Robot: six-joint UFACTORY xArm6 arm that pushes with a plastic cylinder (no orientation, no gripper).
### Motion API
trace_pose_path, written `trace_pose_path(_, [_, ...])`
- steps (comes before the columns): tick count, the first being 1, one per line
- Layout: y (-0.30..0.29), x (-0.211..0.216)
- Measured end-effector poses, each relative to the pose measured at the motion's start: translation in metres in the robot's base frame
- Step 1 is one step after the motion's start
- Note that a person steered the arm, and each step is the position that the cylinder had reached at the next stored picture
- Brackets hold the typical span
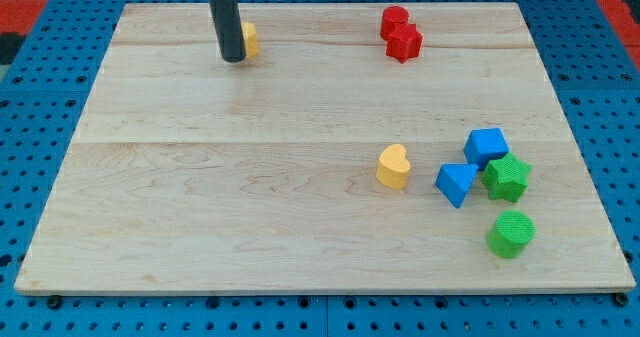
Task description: Move the yellow heart closer to the yellow hexagon
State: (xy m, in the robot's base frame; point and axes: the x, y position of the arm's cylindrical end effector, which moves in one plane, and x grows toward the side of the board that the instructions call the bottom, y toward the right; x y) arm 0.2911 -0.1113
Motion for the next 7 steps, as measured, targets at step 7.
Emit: trace_pose_path(7, [0.227,0.213])
